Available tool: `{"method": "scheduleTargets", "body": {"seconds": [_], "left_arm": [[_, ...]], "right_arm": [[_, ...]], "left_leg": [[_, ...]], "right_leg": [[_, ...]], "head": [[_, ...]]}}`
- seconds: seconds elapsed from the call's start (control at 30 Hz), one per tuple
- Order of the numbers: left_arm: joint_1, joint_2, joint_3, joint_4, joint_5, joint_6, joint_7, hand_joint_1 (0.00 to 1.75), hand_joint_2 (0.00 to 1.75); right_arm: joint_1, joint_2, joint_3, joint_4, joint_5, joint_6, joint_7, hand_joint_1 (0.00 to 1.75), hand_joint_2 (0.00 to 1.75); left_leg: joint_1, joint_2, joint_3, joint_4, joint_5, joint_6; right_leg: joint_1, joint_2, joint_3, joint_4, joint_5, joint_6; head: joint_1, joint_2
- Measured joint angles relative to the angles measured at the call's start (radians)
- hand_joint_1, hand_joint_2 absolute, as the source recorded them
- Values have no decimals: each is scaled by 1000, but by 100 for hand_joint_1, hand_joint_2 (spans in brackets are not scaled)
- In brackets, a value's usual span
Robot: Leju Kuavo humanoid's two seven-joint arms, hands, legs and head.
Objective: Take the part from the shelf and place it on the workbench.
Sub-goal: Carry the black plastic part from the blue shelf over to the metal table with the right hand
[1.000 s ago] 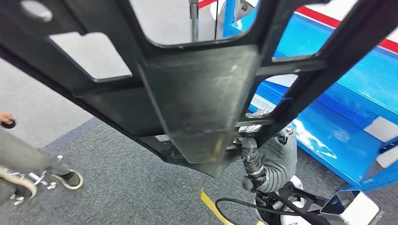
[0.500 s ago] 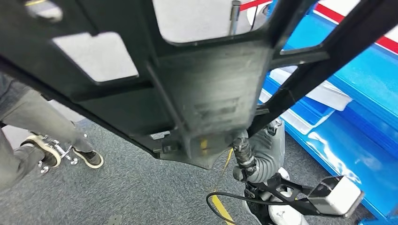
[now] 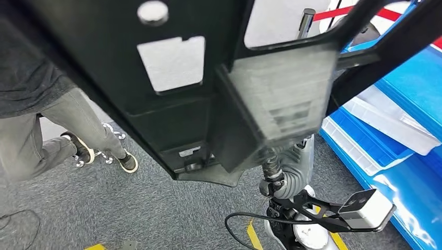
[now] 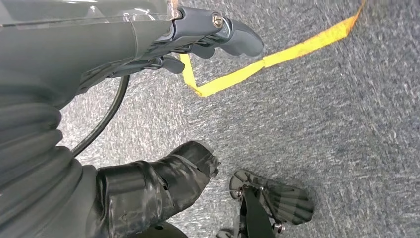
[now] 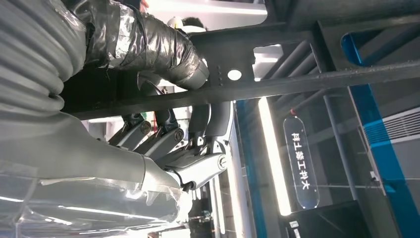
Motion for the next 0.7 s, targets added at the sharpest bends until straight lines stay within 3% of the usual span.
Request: {"method": "scheduleTargets", "body": {"seconds": [0.03,0.1,0.17,0.2,0.27,0.33,0.4,0.47,0.53,0.6,0.67,0.7], "left_arm": [[1,0,0,0,-5,6,-11,0,175],[-2,0,0,0,-18,14,-26,0,175],[-4,-1,-1,0,-31,20,-35,0,175],[-4,-1,-1,0,-36,23,-39,0,175],[-2,-1,-2,0,-45,24,-46,0,175],[-3,0,-3,0,-56,20,-51,0,175],[-8,1,-8,0,-66,16,-49,0,175],[-8,2,-15,0,-69,14,-42,0,175],[-6,4,-19,0,-69,13,-36,0,175],[-8,5,-21,0,-70,13,-34,0,175],[-12,5,-24,0,-67,12,-33,0,175],[-11,5,-26,0,-64,11,-34,0,175]], "right_arm": [[-1,2,0,1,3,-4,2,175,175],[0,4,0,1,13,-17,8,175,175],[1,4,0,0,21,-33,13,175,175],[2,4,0,0,22,-41,14,175,175],[2,5,0,0,26,-52,14,175,175],[2,5,0,-3,32,-59,13,175,175],[2,5,0,-6,38,-67,14,175,175],[4,5,0,-8,44,-72,16,175,175],[4,5,0,-11,50,-76,17,175,175],[7,4,0,-14,52,-80,18,175,175],[12,4,0,-14,49,-83,18,175,175],[14,4,0,-14,44,-83,17,175,175]], "left_leg": [[-1,27,-14,28,-15,-4],[-1,86,-68,134,-67,-12],[3,107,-124,236,-102,-17],[5,111,-130,245,-95,-19],[5,122,-85,159,-40,-16],[-3,156,-18,36,2,-5],[-13,170,6,-12,5,8],[-12,148,9,-19,8,19],[-7,129,20,-32,12,31],[-6,110,27,-38,12,41],[-8,86,27,-36,10,46],[-8,72,27,-34,9,47]], "right_leg": [[-2,-13,5,-4,2,-6],[0,-39,9,-7,1,-13],[3,-68,11,-7,-3,-16],[4,-81,13,-7,-5,-16],[5,-104,19,-7,-11,-13],[8,-124,28,-7,-20,-4],[12,-140,34,-10,-25,7],[12,-150,41,-16,-29,19],[9,-117,38,7,-49,27],[7,-67,-12,111,-102,29],[7,-50,-84,235,-143,30],[7,-47,-103,259,-138,31]], "head": [[-4,0],[-12,0],[-13,0],[-13,0],[-13,0],[-12,0],[-12,0],[-11,0],[-8,0],[-5,0],[-5,0],[-5,0]]}}
